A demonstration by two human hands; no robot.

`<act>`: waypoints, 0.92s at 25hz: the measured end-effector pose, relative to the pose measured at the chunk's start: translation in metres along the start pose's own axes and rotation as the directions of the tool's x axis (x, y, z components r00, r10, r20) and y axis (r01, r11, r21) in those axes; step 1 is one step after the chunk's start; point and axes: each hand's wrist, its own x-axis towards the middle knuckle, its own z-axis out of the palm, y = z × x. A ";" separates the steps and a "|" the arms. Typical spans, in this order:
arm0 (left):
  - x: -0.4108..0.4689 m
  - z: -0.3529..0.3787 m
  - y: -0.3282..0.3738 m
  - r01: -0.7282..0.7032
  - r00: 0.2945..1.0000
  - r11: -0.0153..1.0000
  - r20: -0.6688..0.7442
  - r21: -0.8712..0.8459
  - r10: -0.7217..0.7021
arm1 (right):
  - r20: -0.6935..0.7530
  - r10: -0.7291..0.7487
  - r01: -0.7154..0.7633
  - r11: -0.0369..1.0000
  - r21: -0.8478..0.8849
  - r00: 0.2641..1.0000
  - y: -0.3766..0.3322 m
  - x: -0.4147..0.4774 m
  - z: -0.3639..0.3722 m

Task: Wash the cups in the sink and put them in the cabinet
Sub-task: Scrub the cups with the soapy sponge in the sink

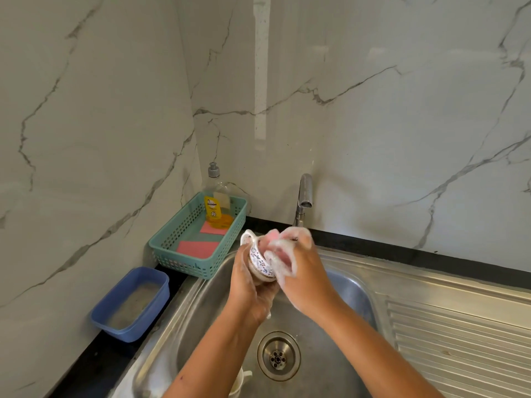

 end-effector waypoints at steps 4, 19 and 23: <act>0.003 -0.002 0.008 0.017 1.000 0.999 0.012 0.040 -0.017 | 0.290 -0.230 0.285 0.944 -0.164 0.929 -0.004 -0.009 -0.006; 0.003 -0.001 0.015 -0.138 0.990 0.964 -0.009 0.227 0.143 | 0.346 0.174 -0.127 0.980 -0.154 0.922 -0.028 -0.005 0.001; 0.008 0.004 0.027 -0.156 0.987 0.965 0.008 0.213 0.158 | 0.420 0.149 -0.112 0.987 -0.112 0.895 -0.026 -0.008 0.005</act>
